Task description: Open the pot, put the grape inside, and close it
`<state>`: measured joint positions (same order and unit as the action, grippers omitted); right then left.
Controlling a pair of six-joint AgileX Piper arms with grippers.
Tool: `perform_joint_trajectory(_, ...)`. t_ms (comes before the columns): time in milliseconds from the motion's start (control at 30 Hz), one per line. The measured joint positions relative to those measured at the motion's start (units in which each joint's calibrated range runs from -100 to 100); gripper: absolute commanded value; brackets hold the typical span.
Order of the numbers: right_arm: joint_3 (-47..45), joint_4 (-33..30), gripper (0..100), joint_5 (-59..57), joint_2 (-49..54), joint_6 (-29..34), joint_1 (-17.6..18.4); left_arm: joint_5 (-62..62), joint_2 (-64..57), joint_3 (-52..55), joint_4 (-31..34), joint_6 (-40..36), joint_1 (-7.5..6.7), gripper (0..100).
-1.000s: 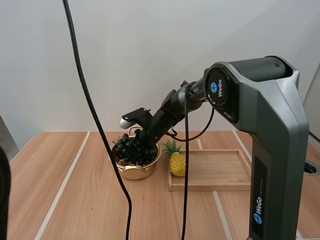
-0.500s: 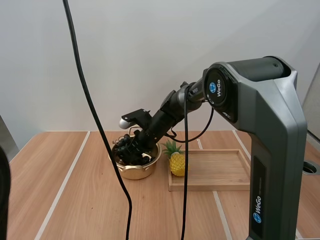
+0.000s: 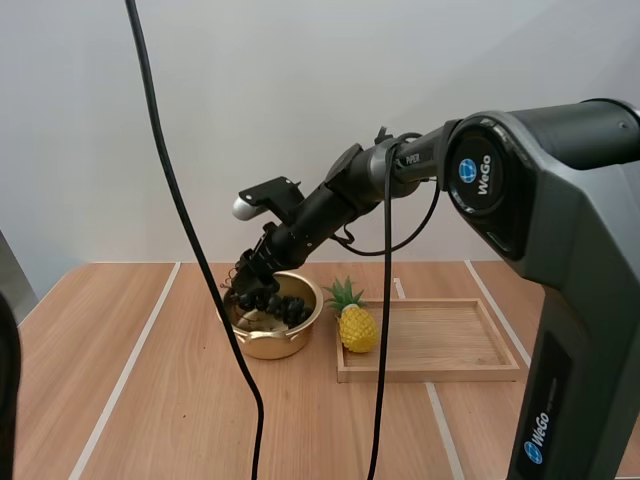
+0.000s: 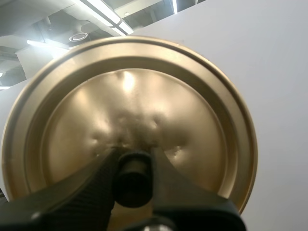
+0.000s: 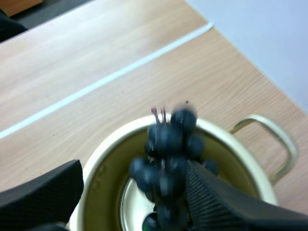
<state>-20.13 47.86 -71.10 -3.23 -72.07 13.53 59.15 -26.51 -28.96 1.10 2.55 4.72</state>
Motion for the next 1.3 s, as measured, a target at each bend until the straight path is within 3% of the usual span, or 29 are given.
perform_joint_trajectory(467, 0.0, -8.4, 100, 0.2, 9.0, 5.7, -0.1, -0.2, 0.0, 0.0, 0.0, 0.0, 0.0, 0)
perform_joint_trajectory(733, 0.0, -9.9, 100, -0.3, 18.9, 10.0, -6.0, -0.2, 0.0, 0.0, 0.0, 0.0, 0.0, 0)
perform_joint_trajectory(933, 0.0, -10.0, 100, -9.3, 27.0, 11.8, -9.9, -0.2, 0.0, 0.0, 0.0, 0.0, 0.0, 0)
perform_joint_trajectory(1133, 0.0, -12.3, 100, -23.1, 35.8, 14.0, -10.8, -0.2, 0.0, 0.0, 0.0, 0.0, 0.0, 0)
perform_joint_trajectory(1300, 0.0, -15.8, 100, -27.6, 42.9, 17.1, -10.8, -0.2, 0.0, 0.0, 0.0, 0.0, 0.0, 0)
